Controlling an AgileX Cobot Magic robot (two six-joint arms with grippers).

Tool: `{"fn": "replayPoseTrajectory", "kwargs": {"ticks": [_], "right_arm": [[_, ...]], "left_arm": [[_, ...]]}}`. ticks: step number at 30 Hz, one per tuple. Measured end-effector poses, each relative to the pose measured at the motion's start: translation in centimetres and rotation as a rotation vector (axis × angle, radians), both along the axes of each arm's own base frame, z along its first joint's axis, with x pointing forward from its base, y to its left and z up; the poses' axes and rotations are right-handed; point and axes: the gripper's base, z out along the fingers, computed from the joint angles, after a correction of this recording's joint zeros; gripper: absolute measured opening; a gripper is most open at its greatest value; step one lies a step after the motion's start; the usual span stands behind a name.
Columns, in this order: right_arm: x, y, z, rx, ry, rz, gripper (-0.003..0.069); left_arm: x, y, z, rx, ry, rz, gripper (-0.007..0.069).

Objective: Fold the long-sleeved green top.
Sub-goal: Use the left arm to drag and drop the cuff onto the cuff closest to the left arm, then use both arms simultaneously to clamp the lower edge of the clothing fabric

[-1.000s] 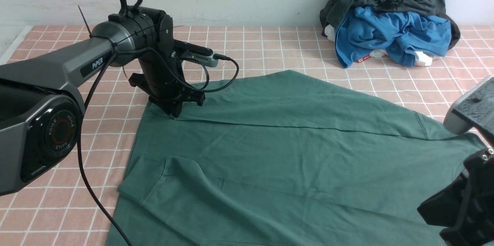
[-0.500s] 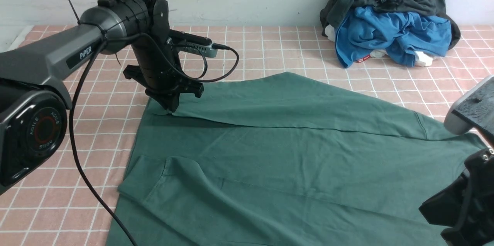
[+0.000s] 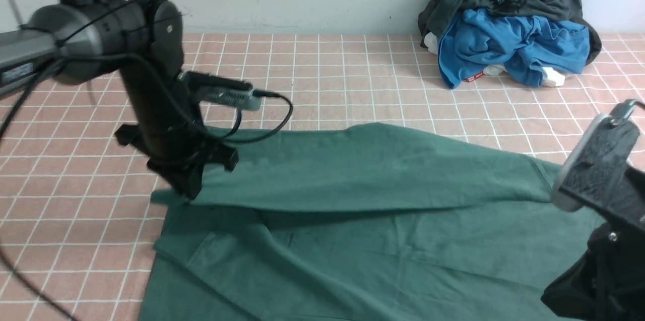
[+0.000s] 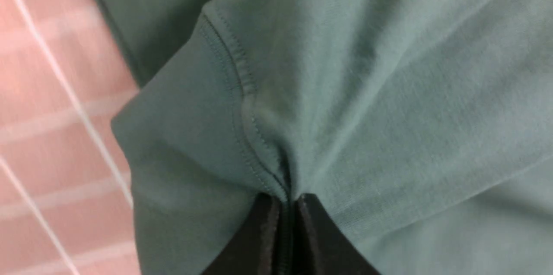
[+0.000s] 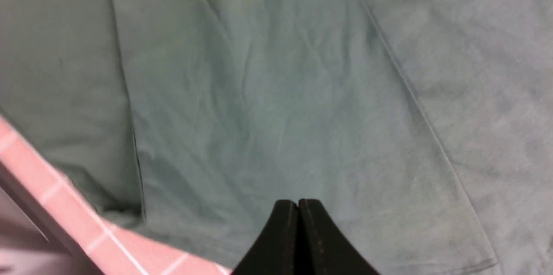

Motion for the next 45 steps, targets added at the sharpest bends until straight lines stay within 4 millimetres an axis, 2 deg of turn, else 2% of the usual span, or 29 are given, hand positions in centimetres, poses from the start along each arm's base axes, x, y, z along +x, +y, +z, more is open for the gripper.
{"fn": "replayPoseTrajectory", "kwargs": {"ticks": [3,4,7,10,15,19,24,28,31,34,36,40,45], "right_arm": [[-0.5,0.3,0.1,-0.038,-0.027,0.018,-0.0014],[-0.5,0.3,0.2,-0.039,-0.028,0.017,-0.0014],[-0.7,0.2,0.3,-0.054,-0.045,0.006,-0.0014],[-0.9,0.0,0.4,-0.066,-0.039,-0.001,-0.0014],[-1.4,-0.3,0.5,-0.074,-0.026,-0.005,-0.0014],[-1.9,-0.7,1.0,-0.062,-0.043,-0.006,-0.0014],[-2.1,-0.9,1.2,-0.056,-0.052,-0.006,-0.0014],[-2.3,-1.0,1.2,-0.065,-0.039,-0.006,-0.0014],[-2.4,-0.9,1.2,-0.049,-0.025,-0.007,-0.0014],[-2.9,-0.8,1.5,-0.009,-0.016,-0.007,-0.0014],[-3.4,-0.9,1.8,0.022,-0.016,-0.007,-0.0014],[-4.0,-1.1,2.2,0.062,-0.023,-0.006,-0.0014],[-4.2,-1.2,2.3,0.066,-0.032,0.009,-0.0014]], "left_arm": [[-3.7,-0.1,0.1,-0.014,-0.024,-0.016,0.002],[-4.0,-0.1,0.1,-0.013,-0.021,-0.02,0.002],[-6.5,-0.7,-1.0,-0.016,-0.013,-0.046,0.002],[-7.8,-1.1,-2.0,-0.011,0.007,-0.065,0.002],[-8.5,-1.4,-3.0,-0.008,0.015,-0.058,0.0027],[-8.6,-1.5,-3.2,-0.011,0.003,-0.047,0.0098],[-8.6,-1.5,-3.1,-0.011,-0.001,-0.049,0.0262],[-9.6,-1.9,-1.4,-0.01,-0.014,-0.124,0.036],[-11.6,-2.9,0.8,-0.015,-0.04,-0.253,0.0381],[-15.4,-4.3,2.9,-0.021,-0.055,-0.451,0.0388],[-18.0,-4.7,3.1,-0.023,-0.047,-0.562,0.0388],[-22.7,-4.2,0.8,-0.002,0.022,-0.725,0.0388],[-26.2,-2.9,-3.8,0.033,0.089,-0.905,0.0389]]}}
